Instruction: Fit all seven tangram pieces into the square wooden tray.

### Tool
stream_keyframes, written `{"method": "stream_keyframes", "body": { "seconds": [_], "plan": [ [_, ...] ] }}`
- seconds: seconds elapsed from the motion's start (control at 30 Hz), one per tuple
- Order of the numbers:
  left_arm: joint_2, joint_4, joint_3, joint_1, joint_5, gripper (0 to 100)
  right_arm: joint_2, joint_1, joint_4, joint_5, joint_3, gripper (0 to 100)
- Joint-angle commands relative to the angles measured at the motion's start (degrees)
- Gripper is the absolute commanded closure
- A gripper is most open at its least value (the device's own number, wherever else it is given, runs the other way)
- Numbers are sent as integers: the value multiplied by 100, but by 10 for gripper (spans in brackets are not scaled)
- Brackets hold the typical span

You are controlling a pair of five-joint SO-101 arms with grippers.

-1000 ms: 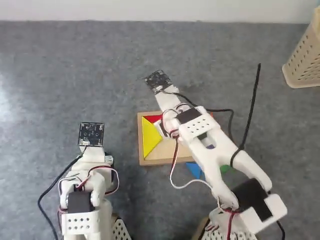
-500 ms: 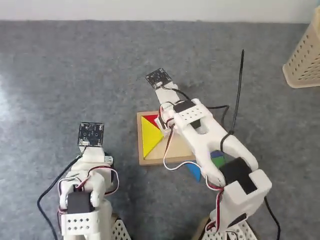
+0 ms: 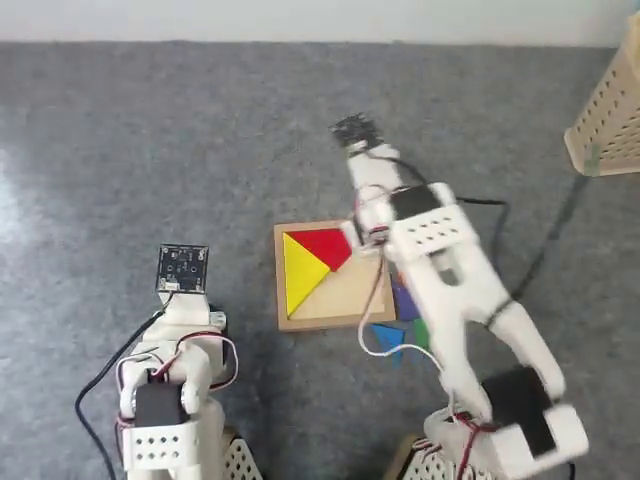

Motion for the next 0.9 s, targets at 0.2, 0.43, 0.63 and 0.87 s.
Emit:
{"method": "stream_keyframes", "body": {
  "seconds": [0.2, 0.43, 0.63, 0.87],
  "plan": [
    [-97, 26, -66, -9, 44, 988, -752, 1305, 1376, 949, 299, 988],
    [-97, 26, -66, -9, 44, 988, -646, 1297, 295, 615, 1407, 969],
    [-97, 26, -66, -9, 44, 988, 110, 989, 224, -448, 431, 844],
    [-97, 26, -66, -9, 44, 988, 1833, 734, 4, -1415, -791, 842]
  ]
}}
